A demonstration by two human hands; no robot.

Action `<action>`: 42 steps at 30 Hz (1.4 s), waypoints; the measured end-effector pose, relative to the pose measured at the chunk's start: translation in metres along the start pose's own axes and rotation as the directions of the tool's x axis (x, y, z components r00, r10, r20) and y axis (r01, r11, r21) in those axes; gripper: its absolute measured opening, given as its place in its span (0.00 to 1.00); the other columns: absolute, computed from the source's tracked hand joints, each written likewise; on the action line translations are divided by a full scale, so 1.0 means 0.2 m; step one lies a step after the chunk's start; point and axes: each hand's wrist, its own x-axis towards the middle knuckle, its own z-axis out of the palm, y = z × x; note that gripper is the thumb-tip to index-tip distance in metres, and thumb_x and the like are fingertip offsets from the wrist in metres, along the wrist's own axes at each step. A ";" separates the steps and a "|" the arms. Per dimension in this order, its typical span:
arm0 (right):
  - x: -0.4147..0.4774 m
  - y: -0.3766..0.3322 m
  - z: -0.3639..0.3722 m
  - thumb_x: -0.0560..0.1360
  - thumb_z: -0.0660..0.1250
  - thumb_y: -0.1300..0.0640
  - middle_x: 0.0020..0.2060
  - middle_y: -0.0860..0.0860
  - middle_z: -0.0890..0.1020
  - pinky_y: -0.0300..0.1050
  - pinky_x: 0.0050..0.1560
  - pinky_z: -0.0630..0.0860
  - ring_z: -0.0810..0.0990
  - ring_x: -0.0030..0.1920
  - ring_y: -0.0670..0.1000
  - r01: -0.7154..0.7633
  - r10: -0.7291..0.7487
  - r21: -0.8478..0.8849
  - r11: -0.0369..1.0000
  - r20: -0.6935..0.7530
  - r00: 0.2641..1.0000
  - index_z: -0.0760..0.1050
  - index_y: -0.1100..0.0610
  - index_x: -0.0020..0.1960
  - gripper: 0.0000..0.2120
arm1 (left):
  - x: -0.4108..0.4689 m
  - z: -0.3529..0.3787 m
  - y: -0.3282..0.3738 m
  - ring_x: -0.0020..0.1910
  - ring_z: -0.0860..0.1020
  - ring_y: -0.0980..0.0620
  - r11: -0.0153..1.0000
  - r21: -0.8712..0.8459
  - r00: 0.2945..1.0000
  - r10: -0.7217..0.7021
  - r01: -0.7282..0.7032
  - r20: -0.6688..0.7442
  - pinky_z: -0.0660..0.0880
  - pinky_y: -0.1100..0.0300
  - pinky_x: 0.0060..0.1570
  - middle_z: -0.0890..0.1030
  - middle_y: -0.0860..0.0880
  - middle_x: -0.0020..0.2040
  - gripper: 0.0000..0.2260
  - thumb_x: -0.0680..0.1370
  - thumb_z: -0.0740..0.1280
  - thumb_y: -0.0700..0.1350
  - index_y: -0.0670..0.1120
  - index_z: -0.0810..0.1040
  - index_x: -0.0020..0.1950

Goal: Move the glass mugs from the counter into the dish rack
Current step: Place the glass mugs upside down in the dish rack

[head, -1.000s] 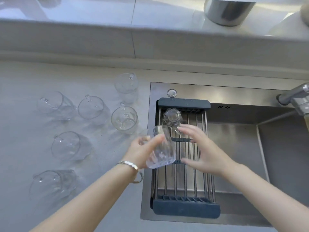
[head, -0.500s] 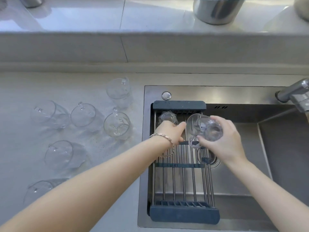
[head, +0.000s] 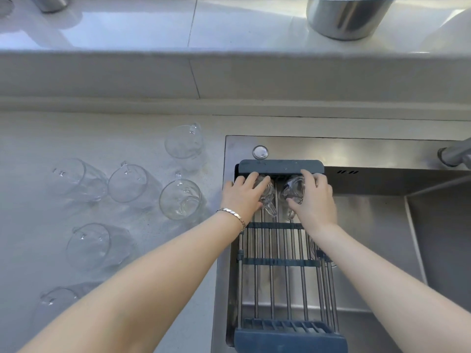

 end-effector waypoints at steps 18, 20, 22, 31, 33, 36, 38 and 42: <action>-0.34 -0.81 0.34 0.60 0.78 0.63 0.58 0.46 0.71 0.35 0.58 0.65 0.70 0.65 0.48 0.004 -0.219 0.664 0.748 0.240 0.946 0.63 0.54 0.67 0.40 | -0.55 -0.26 -0.73 0.77 0.51 0.44 0.722 -0.306 0.765 -0.643 0.621 0.034 0.54 0.50 0.74 0.49 0.42 0.78 0.43 0.72 0.70 0.51 0.43 0.47 0.77; -0.35 -0.82 0.36 0.60 0.78 0.62 0.56 0.45 0.74 0.36 0.55 0.68 0.74 0.60 0.48 -0.014 -0.188 0.677 0.736 0.224 0.956 0.66 0.53 0.64 0.36 | -0.55 -0.23 -0.77 0.76 0.56 0.44 0.690 -0.367 0.759 -0.646 0.623 0.074 0.59 0.49 0.73 0.53 0.42 0.78 0.43 0.71 0.72 0.52 0.43 0.49 0.77; -0.39 -0.77 0.35 0.59 0.78 0.61 0.58 0.48 0.74 0.36 0.56 0.69 0.74 0.59 0.48 -0.015 -0.188 0.665 0.747 0.232 0.954 0.67 0.53 0.63 0.35 | -0.55 -0.22 -0.80 0.72 0.64 0.43 0.663 -0.454 0.758 -0.651 0.596 0.043 0.65 0.49 0.69 0.60 0.41 0.74 0.41 0.70 0.73 0.49 0.42 0.54 0.76; -0.64 -0.22 -0.07 0.66 0.74 0.54 0.55 0.49 0.73 0.36 0.46 0.71 0.76 0.51 0.46 -0.139 -0.017 0.443 0.886 0.329 0.944 0.60 0.51 0.66 0.34 | -0.71 -0.22 -0.51 0.62 0.74 0.45 0.649 -0.629 0.825 -0.564 0.428 -0.020 0.75 0.52 0.57 0.68 0.46 0.64 0.38 0.63 0.77 0.43 0.46 0.66 0.70; -0.62 -0.13 -0.10 0.67 0.72 0.49 0.54 0.50 0.74 0.42 0.44 0.70 0.75 0.49 0.50 -0.219 0.110 0.308 0.926 0.335 0.936 0.61 0.51 0.63 0.29 | -0.75 -0.22 -0.42 0.61 0.75 0.46 0.651 -0.652 0.848 -0.529 0.388 -0.024 0.75 0.52 0.57 0.68 0.46 0.64 0.39 0.63 0.78 0.43 0.46 0.66 0.70; -0.54 -0.08 -0.06 0.66 0.70 0.42 0.54 0.50 0.77 0.44 0.44 0.72 0.78 0.50 0.52 -0.239 0.202 0.073 0.968 0.331 0.922 0.64 0.52 0.65 0.32 | -0.79 -0.22 -0.31 0.62 0.74 0.46 0.682 -0.655 0.884 -0.465 0.326 -0.044 0.74 0.53 0.58 0.69 0.45 0.64 0.39 0.62 0.78 0.42 0.45 0.66 0.71; -0.48 -0.09 0.02 0.65 0.69 0.39 0.57 0.52 0.78 0.46 0.47 0.75 0.78 0.55 0.55 -0.198 0.202 -0.044 0.979 0.320 0.926 0.64 0.53 0.66 0.35 | -0.80 -0.22 -0.26 0.62 0.74 0.46 0.710 -0.637 0.903 -0.427 0.301 -0.049 0.73 0.55 0.57 0.69 0.44 0.64 0.39 0.63 0.77 0.43 0.45 0.66 0.71; -0.40 -0.19 0.16 0.66 0.71 0.41 0.60 0.59 0.74 0.52 0.59 0.73 0.70 0.63 0.62 -0.188 0.187 -0.018 0.982 0.237 0.954 0.64 0.55 0.66 0.35 | -0.85 -0.21 -0.20 0.63 0.72 0.47 0.737 -0.609 0.922 -0.387 0.293 -0.024 0.72 0.58 0.59 0.68 0.46 0.65 0.38 0.64 0.77 0.44 0.46 0.65 0.72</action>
